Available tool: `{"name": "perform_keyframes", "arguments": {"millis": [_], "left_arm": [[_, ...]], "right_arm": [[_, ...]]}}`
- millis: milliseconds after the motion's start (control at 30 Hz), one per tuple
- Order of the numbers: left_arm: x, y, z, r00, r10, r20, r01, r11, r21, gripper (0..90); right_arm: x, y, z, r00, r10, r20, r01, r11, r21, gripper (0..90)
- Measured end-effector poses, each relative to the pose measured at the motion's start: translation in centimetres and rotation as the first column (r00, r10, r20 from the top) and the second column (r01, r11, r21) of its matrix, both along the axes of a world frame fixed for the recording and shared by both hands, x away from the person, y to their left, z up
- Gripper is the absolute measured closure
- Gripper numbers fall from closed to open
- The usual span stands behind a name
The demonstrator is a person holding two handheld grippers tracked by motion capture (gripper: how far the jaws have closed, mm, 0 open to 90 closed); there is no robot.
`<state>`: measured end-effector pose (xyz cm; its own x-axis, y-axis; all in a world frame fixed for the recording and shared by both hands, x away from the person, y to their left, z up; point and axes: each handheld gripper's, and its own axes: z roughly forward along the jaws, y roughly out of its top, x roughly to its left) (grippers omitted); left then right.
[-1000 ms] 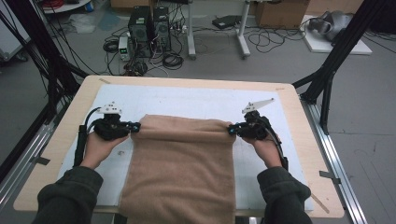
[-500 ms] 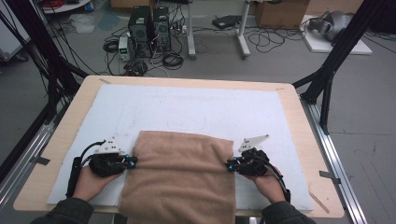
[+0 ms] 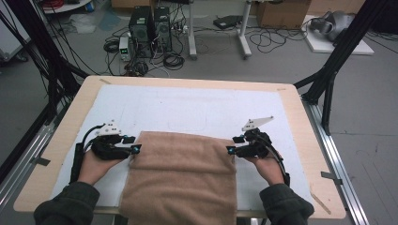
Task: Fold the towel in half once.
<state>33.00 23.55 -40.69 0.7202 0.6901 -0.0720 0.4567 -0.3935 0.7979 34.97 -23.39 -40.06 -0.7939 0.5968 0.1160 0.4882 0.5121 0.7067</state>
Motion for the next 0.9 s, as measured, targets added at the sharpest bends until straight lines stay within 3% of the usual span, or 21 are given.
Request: {"name": "perform_keyframes", "arguments": {"millis": [33,100,233,333,400,467,533,600,733,900], "left_arm": [[0.8,-0.1,-0.3,0.9998,0.017,-0.012,-0.017,0.9999,0.000,57.9],[1.9,-0.4,-0.8,0.9982,0.042,-0.043,-0.042,0.9990,-0.012,55.5],[3.4,-0.9,-2.1,0.9926,0.099,-0.070,-0.097,0.9947,0.032,49.8],[3.9,-1.0,-2.9,0.9872,0.134,-0.086,-0.129,0.9894,0.067,44.4],[4.0,-1.3,-3.3,0.9895,0.111,-0.092,-0.103,0.9911,0.084,52.6],[3.9,-1.6,-3.3,0.9917,0.107,-0.071,-0.100,0.9903,0.096,60.1],[3.8,-1.8,-3.3,0.9918,0.103,-0.075,-0.096,0.9917,0.085,75.9],[3.7,-1.8,-3.2,0.9921,0.103,-0.071,-0.097,0.9911,0.091,81.5],[3.6,-1.3,-2.7,0.9925,0.104,-0.064,-0.099,0.9920,0.079,87.3],[3.4,-0.4,-1.9,0.9929,0.107,-0.053,-0.106,0.9943,0.014,87.8]], "right_arm": [[0.4,0.1,-0.2,1.0000,0.001,0.003,-0.001,1.000,-0.003,48.7],[1.3,0.6,-1.0,0.9994,-0.010,-0.032,0.010,1.000,0.002,47.8],[2.6,1.3,-2.8,0.9941,-0.040,-0.101,0.034,0.998,-0.051,44.5],[2.7,1.5,-3.2,0.9943,-0.072,-0.079,0.066,0.995,-0.075,54.0],[2.6,1.7,-3.2,0.9957,-0.075,-0.055,0.069,0.992,-0.107,63.5],[2.6,1.6,-3.1,0.9955,-0.080,-0.051,0.073,0.990,-0.119,73.2],[2.8,1.4,-3.2,0.9943,-0.084,-0.066,0.077,0.992,-0.099,80.0],[2.9,1.3,-3.2,0.9945,-0.078,-0.070,0.072,0.993,-0.089,84.2],[2.8,1.1,-2.9,0.9950,-0.068,-0.074,0.062,0.995,-0.079,85.5],[2.2,0.6,-1.5,0.9980,-0.054,-0.034,0.053,0.998,-0.022,85.6]]}}
